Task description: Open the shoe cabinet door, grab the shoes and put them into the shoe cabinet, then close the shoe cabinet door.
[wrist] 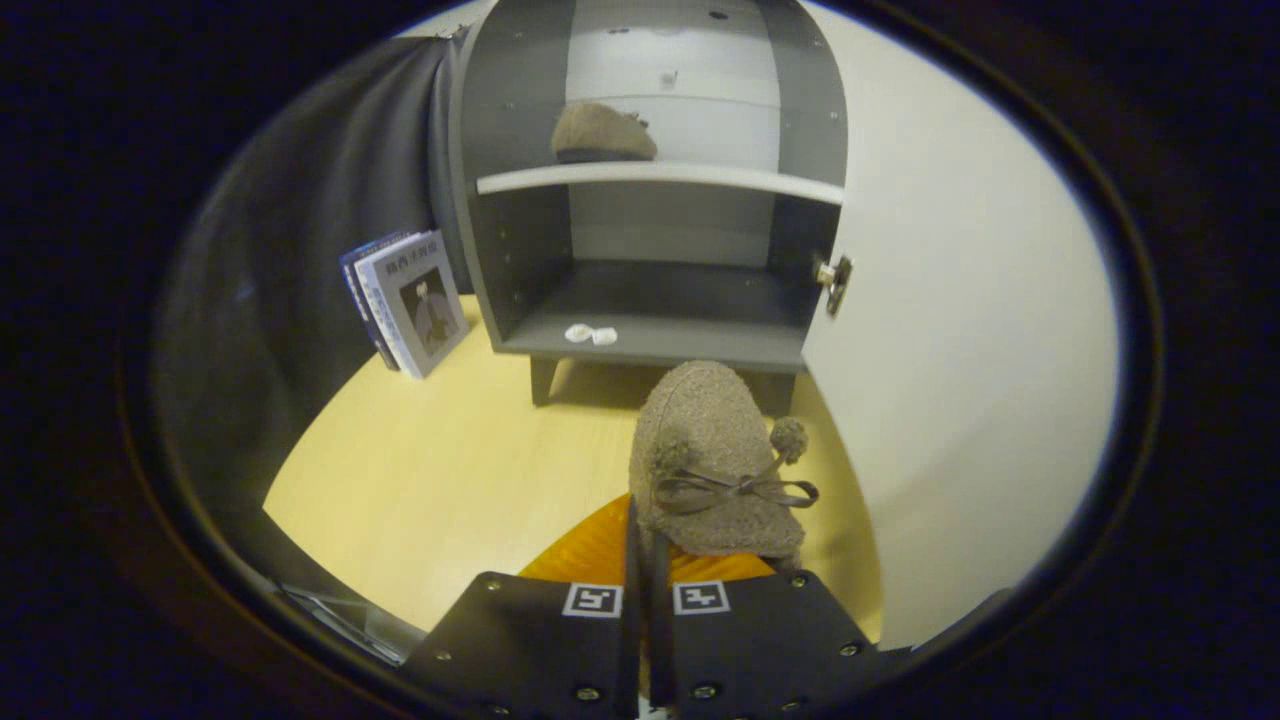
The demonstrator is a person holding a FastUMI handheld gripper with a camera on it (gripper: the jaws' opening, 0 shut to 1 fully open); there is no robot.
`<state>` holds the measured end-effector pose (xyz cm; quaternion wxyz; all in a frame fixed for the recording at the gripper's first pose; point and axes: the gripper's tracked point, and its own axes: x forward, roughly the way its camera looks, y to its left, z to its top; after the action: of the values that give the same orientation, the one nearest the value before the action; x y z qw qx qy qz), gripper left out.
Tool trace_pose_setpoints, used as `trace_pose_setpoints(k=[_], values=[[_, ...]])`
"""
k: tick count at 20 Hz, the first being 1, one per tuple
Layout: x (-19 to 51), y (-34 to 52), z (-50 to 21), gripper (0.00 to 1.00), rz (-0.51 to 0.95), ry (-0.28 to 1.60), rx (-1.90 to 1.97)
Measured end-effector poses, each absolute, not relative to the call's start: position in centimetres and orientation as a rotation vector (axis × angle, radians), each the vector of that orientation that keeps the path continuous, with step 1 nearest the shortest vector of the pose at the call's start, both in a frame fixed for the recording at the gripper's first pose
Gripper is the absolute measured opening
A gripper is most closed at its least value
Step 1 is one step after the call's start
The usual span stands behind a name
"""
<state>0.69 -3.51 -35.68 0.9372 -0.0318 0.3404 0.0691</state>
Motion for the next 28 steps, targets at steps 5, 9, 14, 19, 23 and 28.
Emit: trace_pose_setpoints(k=[5, 9, 14, 19, 23, 28], values=[[3.5, -4.1, -27.9, 0.04, 0.149, 0.609, -0.106], [7.1, -4.2, -23.4, 0.05, 0.127, 0.546, -0.123], [13.1, -3.3, -20.0, 0.04, 0.074, 0.479, -0.148], [20.1, -2.9, -17.7, 0.04, 0.017, 0.435, -0.132], [25.6, -2.6, -17.7, 0.04, -0.006, 0.437, -0.143], [31.1, -2.1, -19.7, 0.04, -0.016, 0.475, -0.135]])
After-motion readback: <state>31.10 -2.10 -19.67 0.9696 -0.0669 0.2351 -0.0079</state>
